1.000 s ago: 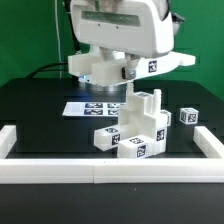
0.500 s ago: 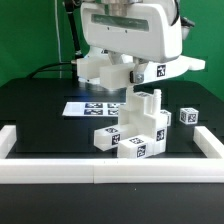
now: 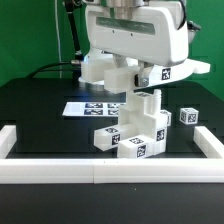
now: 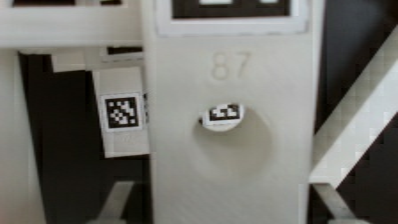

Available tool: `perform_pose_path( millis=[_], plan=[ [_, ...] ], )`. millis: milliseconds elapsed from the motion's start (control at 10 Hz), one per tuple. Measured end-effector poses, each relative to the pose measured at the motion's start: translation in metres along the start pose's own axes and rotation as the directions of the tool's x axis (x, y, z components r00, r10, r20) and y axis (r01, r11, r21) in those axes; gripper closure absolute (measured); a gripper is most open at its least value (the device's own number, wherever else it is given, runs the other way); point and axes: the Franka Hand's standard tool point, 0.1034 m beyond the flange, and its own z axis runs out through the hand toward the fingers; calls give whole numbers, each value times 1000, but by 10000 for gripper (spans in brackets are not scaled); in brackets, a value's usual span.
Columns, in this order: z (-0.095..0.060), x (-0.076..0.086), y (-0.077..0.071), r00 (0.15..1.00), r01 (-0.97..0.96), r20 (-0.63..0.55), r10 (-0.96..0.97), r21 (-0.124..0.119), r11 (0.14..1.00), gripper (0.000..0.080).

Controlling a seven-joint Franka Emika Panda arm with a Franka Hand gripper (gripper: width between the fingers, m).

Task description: Assemble chair

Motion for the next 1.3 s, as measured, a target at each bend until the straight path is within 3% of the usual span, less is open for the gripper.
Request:
perform_pose_path(
  millis=[500, 1300],
  plan=[
    [2, -15, -11, 999, 40, -14, -39, 7, 999, 511],
    [9, -19, -10, 995, 98, -18, -98, 4, 995, 511]
  ],
)
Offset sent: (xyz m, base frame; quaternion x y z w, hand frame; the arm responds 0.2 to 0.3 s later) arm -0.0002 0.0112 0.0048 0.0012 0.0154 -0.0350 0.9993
